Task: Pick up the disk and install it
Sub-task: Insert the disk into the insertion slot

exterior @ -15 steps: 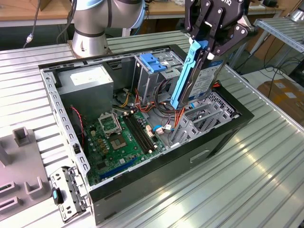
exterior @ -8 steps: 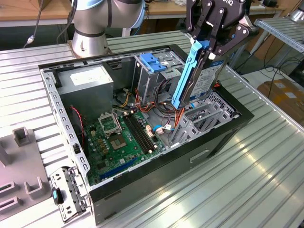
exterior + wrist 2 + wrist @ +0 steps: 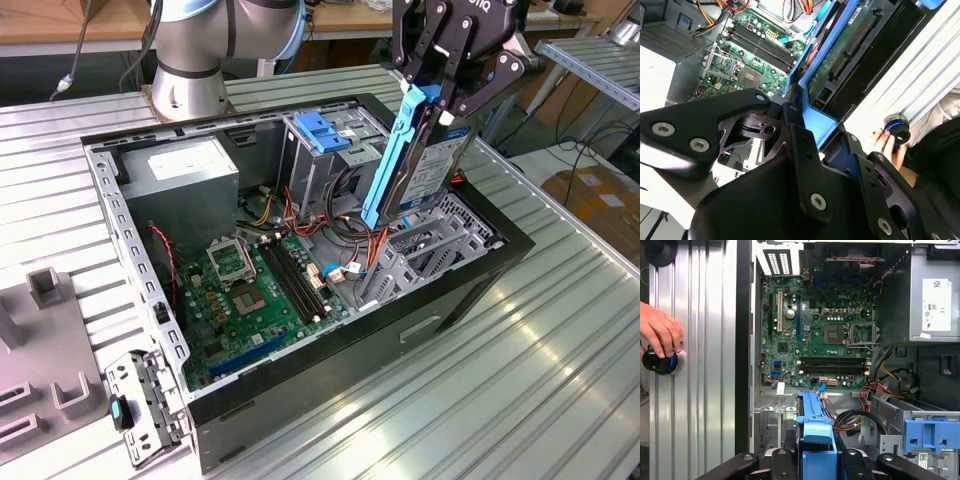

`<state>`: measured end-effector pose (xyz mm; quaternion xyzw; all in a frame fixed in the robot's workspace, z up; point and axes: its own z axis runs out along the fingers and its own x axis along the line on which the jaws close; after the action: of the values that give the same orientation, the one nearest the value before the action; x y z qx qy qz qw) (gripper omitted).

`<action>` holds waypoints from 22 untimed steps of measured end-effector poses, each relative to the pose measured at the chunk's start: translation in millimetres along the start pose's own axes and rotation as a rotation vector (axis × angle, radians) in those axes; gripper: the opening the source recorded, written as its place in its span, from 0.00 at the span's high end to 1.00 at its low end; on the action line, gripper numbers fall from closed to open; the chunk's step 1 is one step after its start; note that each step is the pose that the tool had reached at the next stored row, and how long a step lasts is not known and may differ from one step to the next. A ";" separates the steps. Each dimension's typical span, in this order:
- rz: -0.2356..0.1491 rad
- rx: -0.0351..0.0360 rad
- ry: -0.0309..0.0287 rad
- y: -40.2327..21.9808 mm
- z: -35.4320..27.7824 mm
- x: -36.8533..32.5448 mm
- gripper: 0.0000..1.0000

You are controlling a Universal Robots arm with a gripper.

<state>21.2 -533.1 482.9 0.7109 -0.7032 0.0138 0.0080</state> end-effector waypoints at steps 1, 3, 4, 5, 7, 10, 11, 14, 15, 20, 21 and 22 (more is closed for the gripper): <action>0.000 0.0000 0.0000 0.0 0.0 0.0 0.63; 0.000 0.0000 0.0000 -3.6 1.5 3.7 0.63; 0.000 0.0000 -0.0001 -3.5 3.5 9.7 0.63; 0.000 0.0000 0.0001 -3.5 4.5 12.9 0.63; 0.000 0.0000 -0.0002 -3.6 5.7 14.3 0.63; 0.000 0.0000 0.0002 -4.8 6.3 14.3 0.63; 0.000 0.0000 0.0001 -5.4 6.6 14.4 0.63; 0.000 0.0001 0.0000 -10.8 7.5 14.4 0.63; 0.000 0.0000 -0.0002 -13.2 8.0 14.4 0.63; 0.000 0.0000 0.0001 -27.3 10.6 14.5 0.63; 0.000 0.0000 0.0000 -30.2 11.8 14.5 0.63; 0.000 0.0000 0.0001 -31.8 12.4 14.4 0.63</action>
<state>53.2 -547.5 471.2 0.7109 -0.7031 0.0138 0.0080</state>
